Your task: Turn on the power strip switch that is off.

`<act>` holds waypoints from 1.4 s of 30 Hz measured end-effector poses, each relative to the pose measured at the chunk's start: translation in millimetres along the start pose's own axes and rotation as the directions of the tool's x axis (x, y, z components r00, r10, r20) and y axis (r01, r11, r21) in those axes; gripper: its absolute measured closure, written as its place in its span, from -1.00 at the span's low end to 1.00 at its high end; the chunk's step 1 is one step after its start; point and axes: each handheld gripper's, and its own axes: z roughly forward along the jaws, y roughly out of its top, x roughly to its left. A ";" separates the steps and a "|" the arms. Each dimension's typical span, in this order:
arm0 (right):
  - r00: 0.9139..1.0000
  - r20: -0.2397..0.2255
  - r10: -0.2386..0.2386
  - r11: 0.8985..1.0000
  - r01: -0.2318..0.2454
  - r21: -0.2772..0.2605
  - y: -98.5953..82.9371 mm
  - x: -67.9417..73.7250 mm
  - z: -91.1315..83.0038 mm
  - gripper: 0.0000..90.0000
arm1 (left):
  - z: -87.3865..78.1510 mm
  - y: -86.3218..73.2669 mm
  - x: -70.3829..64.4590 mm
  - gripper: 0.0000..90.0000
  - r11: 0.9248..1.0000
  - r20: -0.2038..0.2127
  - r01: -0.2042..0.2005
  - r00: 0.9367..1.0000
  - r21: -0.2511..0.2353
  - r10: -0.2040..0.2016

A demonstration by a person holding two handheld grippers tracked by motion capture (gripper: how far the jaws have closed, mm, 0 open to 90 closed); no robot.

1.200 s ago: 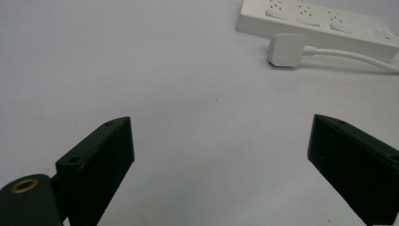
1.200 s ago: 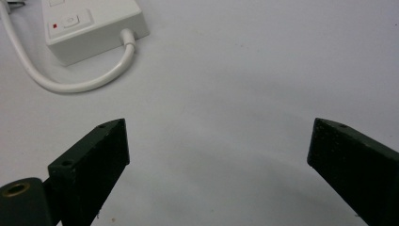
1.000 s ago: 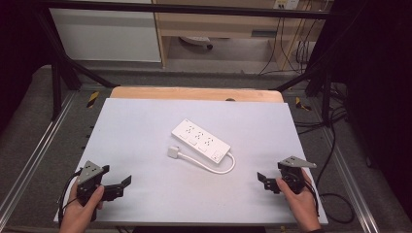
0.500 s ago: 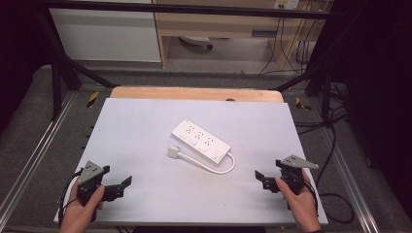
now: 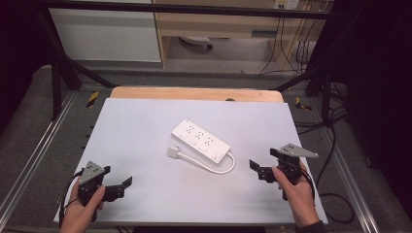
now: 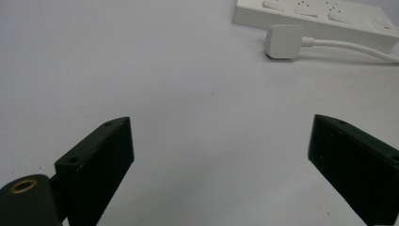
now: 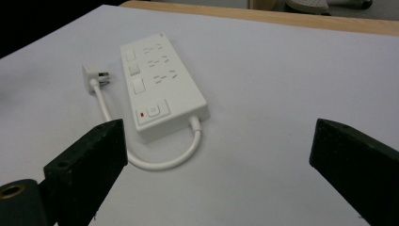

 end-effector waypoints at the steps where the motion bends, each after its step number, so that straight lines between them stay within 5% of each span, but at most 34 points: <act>1: 1.000 -0.005 -0.001 1.000 0.001 -0.003 1.9 0.9 1.2 -0.88 | 0.0 0.0 0.0 -0.84 1.000 0.000 0.000 1.000 0.000 0.000; 21: 1.000 -0.022 0.023 0.999 -0.024 -0.036 26.7 -6.8 16.5 -0.89 | 0.6 -0.2 0.1 -0.84 1.000 0.003 -0.003 1.000 0.003 0.003; 42: 1.000 -0.018 -0.009 1.000 0.010 0.010 58.0 -8.5 41.2 -0.90 | 0.9 -0.6 0.1 -0.84 1.000 0.007 -0.004 1.000 0.007 0.004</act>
